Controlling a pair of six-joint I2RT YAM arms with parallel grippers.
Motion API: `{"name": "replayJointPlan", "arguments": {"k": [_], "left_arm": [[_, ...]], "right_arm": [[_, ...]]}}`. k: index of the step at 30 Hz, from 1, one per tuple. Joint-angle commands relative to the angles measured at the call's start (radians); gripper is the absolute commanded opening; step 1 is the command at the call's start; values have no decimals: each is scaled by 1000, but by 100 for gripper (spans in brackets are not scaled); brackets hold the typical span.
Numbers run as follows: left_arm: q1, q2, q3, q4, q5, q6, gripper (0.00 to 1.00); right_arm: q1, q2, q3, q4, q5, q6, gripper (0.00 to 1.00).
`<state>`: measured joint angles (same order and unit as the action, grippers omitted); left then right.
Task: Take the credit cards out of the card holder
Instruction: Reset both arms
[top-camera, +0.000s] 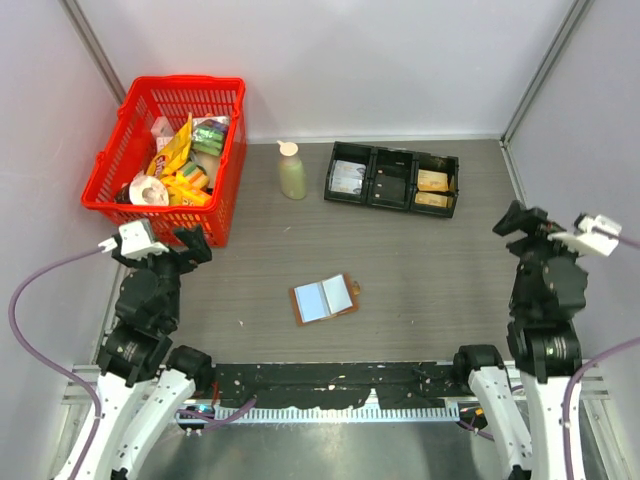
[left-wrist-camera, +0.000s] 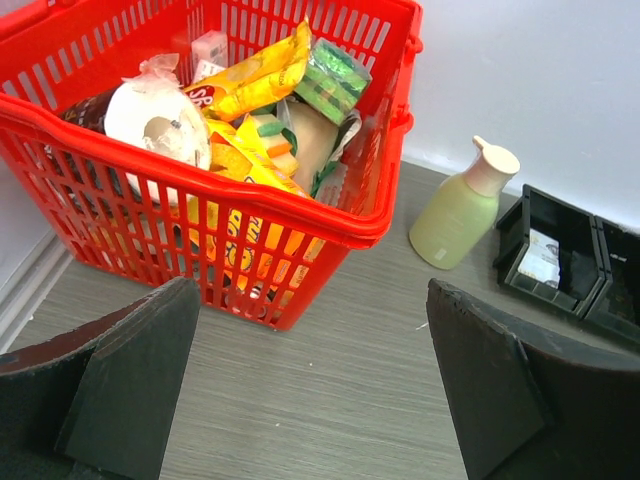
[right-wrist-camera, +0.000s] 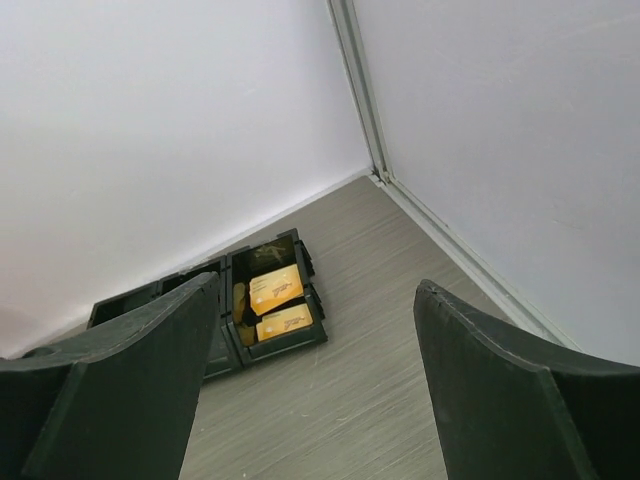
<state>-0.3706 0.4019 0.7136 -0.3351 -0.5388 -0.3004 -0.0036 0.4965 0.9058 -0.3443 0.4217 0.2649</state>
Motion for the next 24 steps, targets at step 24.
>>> {"name": "replayJointPlan", "arguments": {"k": [24], "left_arm": [[9,-253,-154,240,-1,69,100]], "right_arm": [[183,-492,-384,219,204,-67,83]]}}
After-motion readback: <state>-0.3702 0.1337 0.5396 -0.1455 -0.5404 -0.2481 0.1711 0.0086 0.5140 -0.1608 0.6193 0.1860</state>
